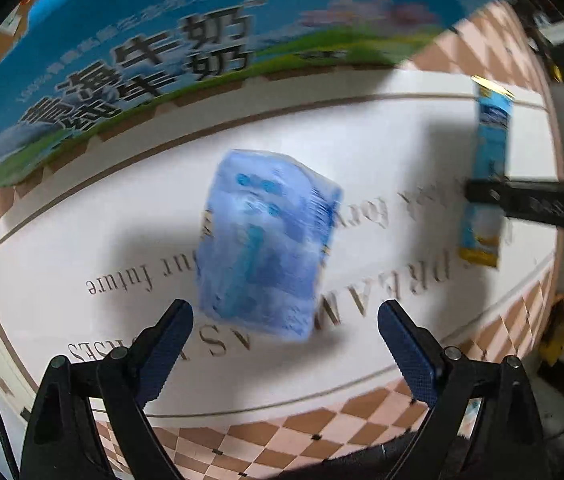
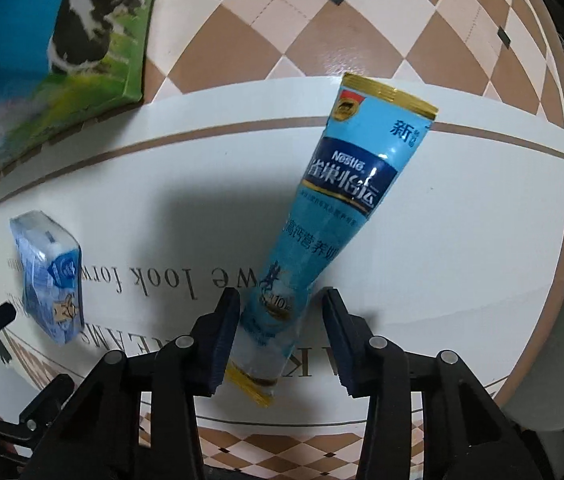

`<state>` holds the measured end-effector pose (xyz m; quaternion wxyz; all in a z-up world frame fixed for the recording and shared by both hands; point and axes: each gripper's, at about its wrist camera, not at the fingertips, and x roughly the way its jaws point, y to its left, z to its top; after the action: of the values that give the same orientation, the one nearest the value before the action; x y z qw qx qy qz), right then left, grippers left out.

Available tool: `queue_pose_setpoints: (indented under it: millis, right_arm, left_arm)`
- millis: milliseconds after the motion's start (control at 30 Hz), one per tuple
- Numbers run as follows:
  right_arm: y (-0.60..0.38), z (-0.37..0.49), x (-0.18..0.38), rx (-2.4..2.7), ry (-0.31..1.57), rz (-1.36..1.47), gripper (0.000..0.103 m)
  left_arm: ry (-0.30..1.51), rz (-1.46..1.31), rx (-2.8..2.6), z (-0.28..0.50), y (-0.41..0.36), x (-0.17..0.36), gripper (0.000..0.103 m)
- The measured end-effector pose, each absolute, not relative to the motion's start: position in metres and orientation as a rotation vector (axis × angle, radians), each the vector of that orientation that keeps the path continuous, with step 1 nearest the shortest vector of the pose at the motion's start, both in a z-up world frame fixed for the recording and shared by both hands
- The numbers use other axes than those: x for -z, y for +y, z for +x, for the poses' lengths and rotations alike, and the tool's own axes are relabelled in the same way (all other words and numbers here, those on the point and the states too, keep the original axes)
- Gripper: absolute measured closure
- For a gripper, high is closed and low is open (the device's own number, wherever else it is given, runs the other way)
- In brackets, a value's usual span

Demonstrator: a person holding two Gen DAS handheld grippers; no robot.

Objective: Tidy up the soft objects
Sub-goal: 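Grasp the blue-white packet with left tool while right tool grasps the blue tube, then lay the blue tube and blue-white packet into the box and release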

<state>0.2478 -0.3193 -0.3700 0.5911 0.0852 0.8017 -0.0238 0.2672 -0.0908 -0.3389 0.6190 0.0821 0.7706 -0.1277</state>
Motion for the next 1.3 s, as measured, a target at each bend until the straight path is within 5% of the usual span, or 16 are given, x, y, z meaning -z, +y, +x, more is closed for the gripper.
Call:
queue_pose_setpoints:
  millis: [300,500,667,833,1100,1300]
  right_arm:
    - [-0.325,0.267,0.365,0.121,1.884,0.186,0.057]
    - [-0.292,0.254,0.358,0.068,1.892,0.083,0.057]
    - [-0.266,0.224,0.350,-0.005,1.907,0.020,0.062]
    - [-0.253,0.224,0.340,0.030,1.879,0.017,0.072]
    - [-0.235,0.218,0.291,-0.038,1.796,0.026,0.086]
    - [-0.231,0.228,0.213,-0.144,1.666,0.103,0.087]
  left_arm:
    - [1.693,0.458,0.245,0.275,-0.117,0.363,0.009]
    - [1.739,0.284,0.185,0.259,-0.086,0.353,0.049]
    - [1.737,0.215,0.134,0.237,-0.065,0.349,0.051]
    - [1.702,0.138,0.079,0.240,-0.059,0.339,0.065]
    - [1.601,0.076,0.161,0.235,-0.051,0.275,0.066]
    - [1.475,-0.030,0.220,0.256,-0.032,0.188,0.066]
